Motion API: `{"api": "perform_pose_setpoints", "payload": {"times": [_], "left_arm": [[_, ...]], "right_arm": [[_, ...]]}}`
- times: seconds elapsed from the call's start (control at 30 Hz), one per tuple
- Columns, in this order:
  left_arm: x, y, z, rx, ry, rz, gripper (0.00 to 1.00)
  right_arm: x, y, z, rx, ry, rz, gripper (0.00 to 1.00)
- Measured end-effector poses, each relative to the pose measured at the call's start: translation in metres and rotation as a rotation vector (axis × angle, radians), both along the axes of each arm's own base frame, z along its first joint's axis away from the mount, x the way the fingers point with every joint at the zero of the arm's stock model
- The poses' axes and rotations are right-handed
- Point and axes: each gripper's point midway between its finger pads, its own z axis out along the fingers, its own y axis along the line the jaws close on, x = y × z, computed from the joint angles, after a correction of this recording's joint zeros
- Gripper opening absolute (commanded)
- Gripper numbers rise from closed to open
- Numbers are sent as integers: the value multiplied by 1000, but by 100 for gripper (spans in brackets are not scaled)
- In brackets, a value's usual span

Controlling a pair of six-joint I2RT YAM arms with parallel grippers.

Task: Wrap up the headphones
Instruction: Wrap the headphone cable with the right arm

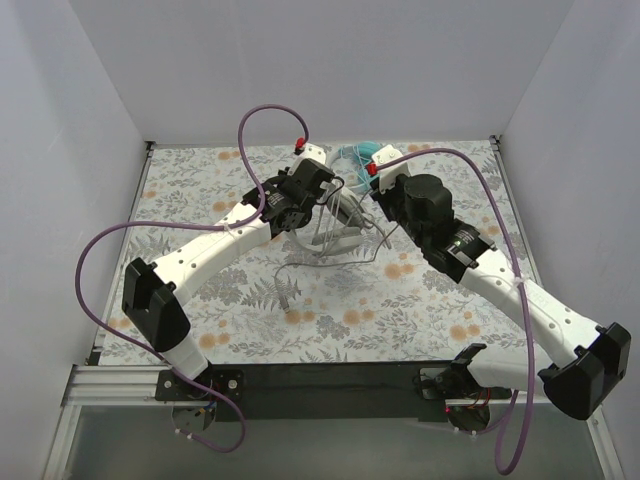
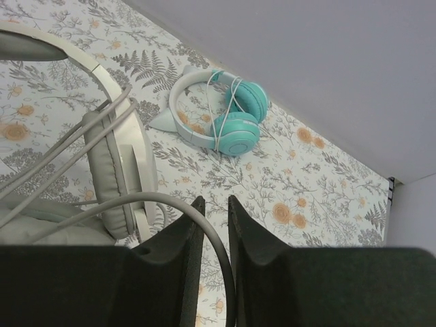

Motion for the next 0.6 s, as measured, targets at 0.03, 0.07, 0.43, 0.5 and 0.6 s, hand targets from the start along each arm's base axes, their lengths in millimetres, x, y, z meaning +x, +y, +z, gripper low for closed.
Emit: {"api": "perform_pose_setpoints", "payload": {"times": [0.03, 0.07, 0.43, 0.5, 0.6], "left_arm": [[0, 1, 0, 4, -1, 4, 0], [0, 2, 0, 6, -1, 8, 0], [1, 1, 11, -1, -24, 22, 0], [1, 1, 12, 0, -28, 25, 0], [2, 1, 13, 5, -30, 29, 0]], "right_arm": [[-1, -1, 0, 3, 4, -1, 23], [-2, -1, 0, 7, 7, -2, 22], [-13, -12, 9, 32, 46, -33, 14], [-15, -13, 8, 42, 54, -38, 12], [-17, -15, 7, 47, 64, -46, 11]]}}
